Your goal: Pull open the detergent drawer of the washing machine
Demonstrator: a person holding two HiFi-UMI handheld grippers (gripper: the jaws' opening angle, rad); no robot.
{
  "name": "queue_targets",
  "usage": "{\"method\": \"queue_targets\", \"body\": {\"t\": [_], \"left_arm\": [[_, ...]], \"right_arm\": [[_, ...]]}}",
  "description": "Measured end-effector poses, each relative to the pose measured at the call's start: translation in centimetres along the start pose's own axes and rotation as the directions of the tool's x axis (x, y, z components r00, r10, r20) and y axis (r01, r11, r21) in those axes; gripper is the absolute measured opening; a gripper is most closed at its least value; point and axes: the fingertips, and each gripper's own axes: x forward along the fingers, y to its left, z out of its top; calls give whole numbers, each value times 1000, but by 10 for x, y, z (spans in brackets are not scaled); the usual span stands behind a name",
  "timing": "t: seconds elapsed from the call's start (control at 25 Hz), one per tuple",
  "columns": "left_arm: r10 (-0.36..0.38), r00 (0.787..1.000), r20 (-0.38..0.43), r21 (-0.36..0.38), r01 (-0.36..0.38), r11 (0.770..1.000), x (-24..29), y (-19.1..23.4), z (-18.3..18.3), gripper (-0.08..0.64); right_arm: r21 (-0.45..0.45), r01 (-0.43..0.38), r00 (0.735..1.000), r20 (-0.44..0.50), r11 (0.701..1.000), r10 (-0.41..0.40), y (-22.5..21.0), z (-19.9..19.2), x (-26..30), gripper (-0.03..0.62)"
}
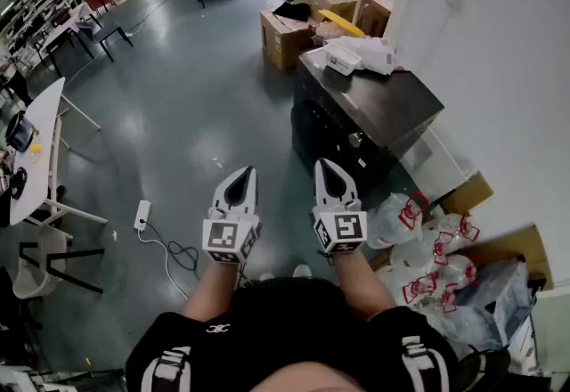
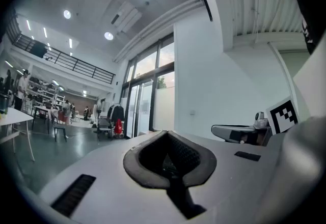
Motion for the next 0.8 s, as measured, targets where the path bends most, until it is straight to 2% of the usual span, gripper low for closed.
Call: {"method": "queue_targets", "body": {"t": [0.24, 0.8], "left_arm": [[-10, 1000, -11, 2, 10, 1000, -4, 12, 1, -5], [-56, 998, -16, 5, 56, 998, -8, 27, -2, -5]], "right_arm": [[2, 26, 999, 29, 1000, -26, 7, 5, 2, 2], [-8, 56, 998, 11, 998, -56, 28, 1, 6, 2]]}}
